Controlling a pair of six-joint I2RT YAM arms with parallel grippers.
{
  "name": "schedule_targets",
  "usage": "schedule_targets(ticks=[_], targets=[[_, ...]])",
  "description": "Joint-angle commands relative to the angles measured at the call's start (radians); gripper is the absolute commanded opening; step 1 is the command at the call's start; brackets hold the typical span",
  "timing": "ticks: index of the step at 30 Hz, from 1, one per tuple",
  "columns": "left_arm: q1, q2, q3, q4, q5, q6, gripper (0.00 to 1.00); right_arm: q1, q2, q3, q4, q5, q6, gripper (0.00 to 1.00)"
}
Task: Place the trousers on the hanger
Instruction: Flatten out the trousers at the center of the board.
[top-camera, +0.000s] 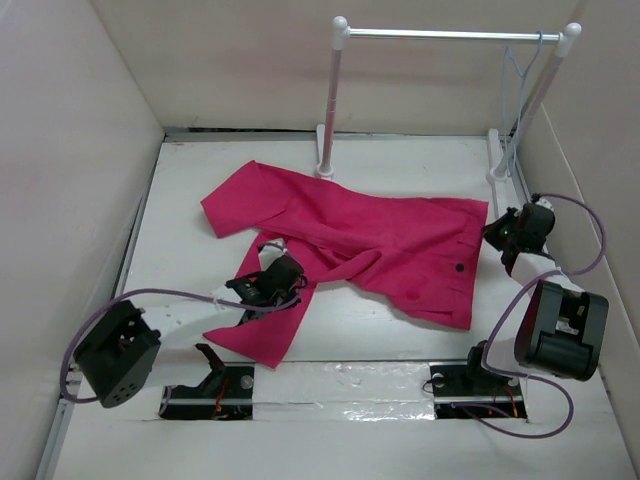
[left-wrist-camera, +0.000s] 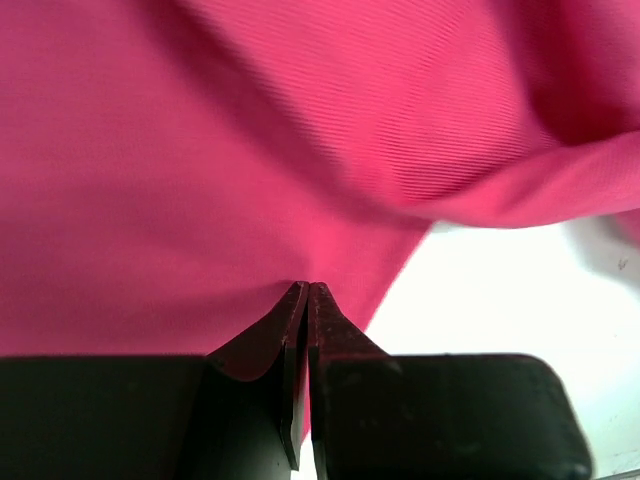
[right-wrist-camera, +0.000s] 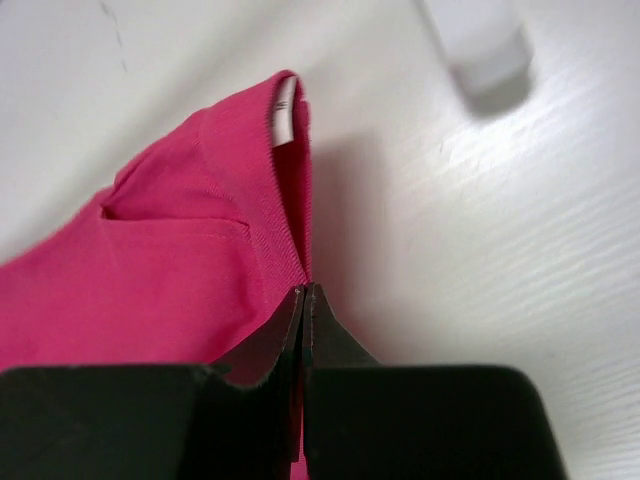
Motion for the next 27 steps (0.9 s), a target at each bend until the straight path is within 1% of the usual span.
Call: schedule_targets(ticks=[1,2,4,7,8,10,11,12,13,14,15,16,17,18,19,20,21,22,23,25,26,27], targets=[[-0.005,-0.126,0.034,-0.158,-0.107,-0.006,0.0,-0.05,0.004,0.126,0.034,0.129,0.016,0.0],[-0.005,-0.152,0.055,-0.228,-0.127,-0.006,0.0,-0.059,0.017,0.145,0.023,0.128,0.025,0.0],[-0.005,-0.228,0.083,-0.291,-0.172,-0.005,0.0,-0.073,0.038,0.18,0.011,0.133,0.032,0.0],[-0.005,-0.311,0.15,-0.379,-0.202,0.015,0.0,-0.082,0.077,0.246,0.008,0.232,0.034,0.0],[-0.005,-0.339,0.182,-0.418,-0.212,0.018,0.0,-0.111,0.11,0.302,-0.035,0.257,0.037,0.0],[-0.005,-0.364,0.207,-0.448,-0.241,0.015,0.0,-0.121,0.144,0.362,-0.085,0.239,0.04,0.0],[-0.005,-0.373,0.218,-0.462,-0.25,0.012,0.0,-0.121,0.158,0.389,-0.127,0.234,0.04,0.06],[0.007,-0.388,0.216,-0.462,-0.267,0.014,0.0,-0.121,0.166,0.405,-0.125,0.229,0.039,0.13],[0.022,-0.39,0.21,-0.453,-0.268,0.017,0.0,-0.101,0.16,0.4,-0.116,0.226,0.036,0.25],[0.041,-0.387,0.192,-0.41,-0.261,0.024,0.0,-0.09,0.151,0.39,-0.106,0.22,0.034,0.52],[0.094,-0.379,0.181,-0.384,-0.229,0.03,0.0,-0.072,0.116,0.354,-0.098,0.205,0.034,0.62],[0.124,-0.373,0.169,-0.352,-0.21,0.033,0.13,-0.06,0.089,0.325,-0.086,0.187,0.034,0.66],[0.154,-0.364,0.129,-0.259,-0.186,0.037,0.19,-0.041,0.054,0.285,-0.045,0.174,0.04,0.68],[0.189,-0.347,0.111,-0.212,-0.136,0.037,0.23,0.0,0.017,0.192,-0.012,0.173,0.043,0.69],[0.258,-0.338,0.094,-0.169,-0.108,0.032,0.29,0.014,-0.054,0.148,0.012,0.174,0.042,0.72],[0.288,-0.33,0.075,-0.076,-0.086,0.03,0.33,0.023,-0.085,0.11,0.035,0.17,0.043,0.71],[0.314,-0.309,0.051,-0.036,-0.06,0.03,0.36,0.023,-0.116,0.073,0.045,0.124,0.04,0.66],[0.354,-0.296,0.044,-0.005,-0.06,0.024,0.4,0.049,-0.174,0.001,0.051,0.104,0.034,0.55],[0.369,-0.281,0.041,0.03,-0.075,0.017,0.4,0.063,-0.205,-0.036,0.063,0.067,0.019,0.25],[0.397,-0.226,0.049,0.06,-0.109,0.014,0.49,0.103,-0.267,-0.106,0.082,0.03,0.016,0.03],[0.411,-0.204,0.05,0.095,-0.115,0.038,0.52,0.149,-0.326,-0.17,0.101,-0.022,0.019,0.0],[0.42,-0.149,0.076,0.095,-0.136,0.038,0.52,0.176,-0.357,-0.203,0.126,-0.051,0.014,0.0]])
